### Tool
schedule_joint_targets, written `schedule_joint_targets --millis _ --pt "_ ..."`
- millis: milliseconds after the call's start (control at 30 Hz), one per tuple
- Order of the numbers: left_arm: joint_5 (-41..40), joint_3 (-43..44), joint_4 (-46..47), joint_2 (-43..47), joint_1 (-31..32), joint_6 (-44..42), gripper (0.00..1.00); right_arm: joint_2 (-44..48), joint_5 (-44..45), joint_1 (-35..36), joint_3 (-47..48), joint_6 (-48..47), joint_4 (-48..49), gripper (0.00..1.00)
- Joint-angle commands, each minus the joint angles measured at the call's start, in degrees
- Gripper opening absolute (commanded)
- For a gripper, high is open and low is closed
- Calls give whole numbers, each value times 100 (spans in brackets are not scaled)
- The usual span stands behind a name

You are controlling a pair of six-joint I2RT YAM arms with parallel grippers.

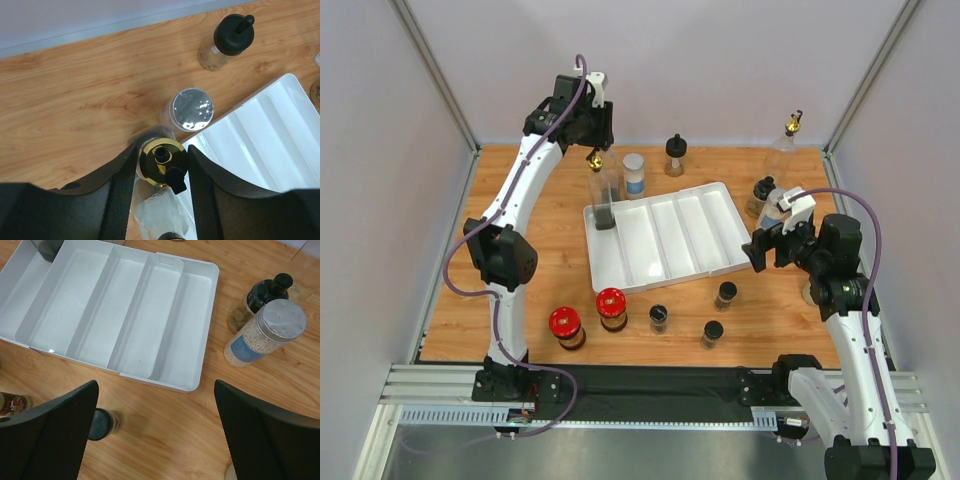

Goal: Organize the condiment bottles
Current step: Pick up the bottle from the center of the board.

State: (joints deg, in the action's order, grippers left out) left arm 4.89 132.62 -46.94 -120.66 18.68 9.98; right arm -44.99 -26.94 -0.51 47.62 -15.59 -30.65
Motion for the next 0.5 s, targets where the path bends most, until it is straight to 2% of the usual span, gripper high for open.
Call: schedule_joint_targets --millis 0,100,200,400,467 --pt "-40 247 115 -54 22 -40 52 8 84 16 -24 -75 121 100" --pt "-40 247 123 -54 22 -49 49 8 92 25 -24 -84 121 100" --pt "-23 247 141 -28 13 -57 41 -1 110 25 -24 -84 121 100" --pt "-5 256 264 69 -13 -5 21 -18 119 25 -24 -84 112 100" --pt "4 256 325 113 -31 57 11 -10 119 25 -24 -84 112 100"
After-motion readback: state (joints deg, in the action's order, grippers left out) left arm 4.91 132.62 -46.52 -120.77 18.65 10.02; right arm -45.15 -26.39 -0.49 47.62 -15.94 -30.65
